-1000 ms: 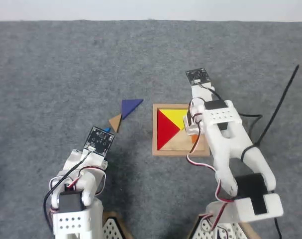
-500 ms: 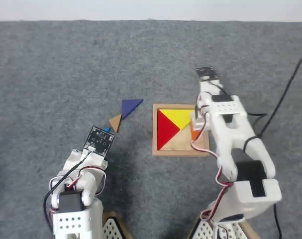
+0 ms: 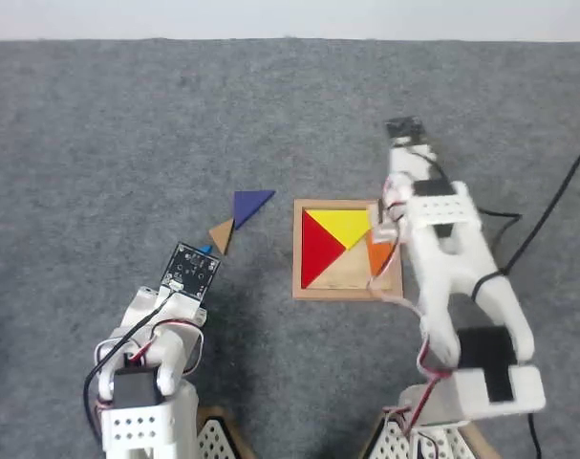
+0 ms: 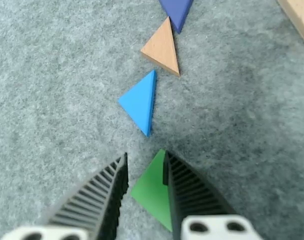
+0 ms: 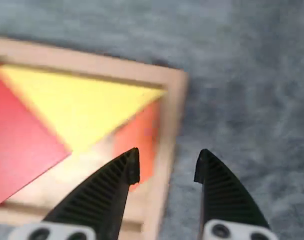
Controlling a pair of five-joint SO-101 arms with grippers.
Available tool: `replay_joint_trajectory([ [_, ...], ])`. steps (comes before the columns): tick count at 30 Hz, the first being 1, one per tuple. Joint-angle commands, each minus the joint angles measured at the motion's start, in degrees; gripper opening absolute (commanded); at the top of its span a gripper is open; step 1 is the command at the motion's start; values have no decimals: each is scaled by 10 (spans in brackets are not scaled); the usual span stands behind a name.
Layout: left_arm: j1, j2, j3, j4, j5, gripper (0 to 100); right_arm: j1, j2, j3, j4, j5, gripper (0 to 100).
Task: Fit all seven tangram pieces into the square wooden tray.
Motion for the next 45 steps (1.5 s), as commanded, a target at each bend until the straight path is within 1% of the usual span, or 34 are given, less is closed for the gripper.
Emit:
replay_joint_trajectory([
  [1,-2,-11,-4,7,-4,108,-39,-50,28,0,-8,187],
  [4,-2,-11,-4,7,-4,108,-50,-44,42,-1,-4,187],
  [10,-2,-11,-4,7,-4,108,-26,12,35,-21,-3,187],
  [16,-2,-11,-4,7,-4,108,11,69,-24,-20,9,187],
  [21,-2,-11,-4,7,-4,108,23,103,-66,-20,9,187],
  [27,-2,-11,-4,7,-4,108,24,113,-92,-22,8,187],
  [33,-2,-11,-4,7,-4,108,59,102,-92,-6,4,188],
  [38,-2,-11,-4,7,-4,108,18,36,-66,22,-1,190],
  [42,-2,-11,-4,7,-4,108,-25,-22,-11,13,-11,190],
  [45,-2,-11,-4,7,-4,108,-37,-27,26,-19,-9,189],
])
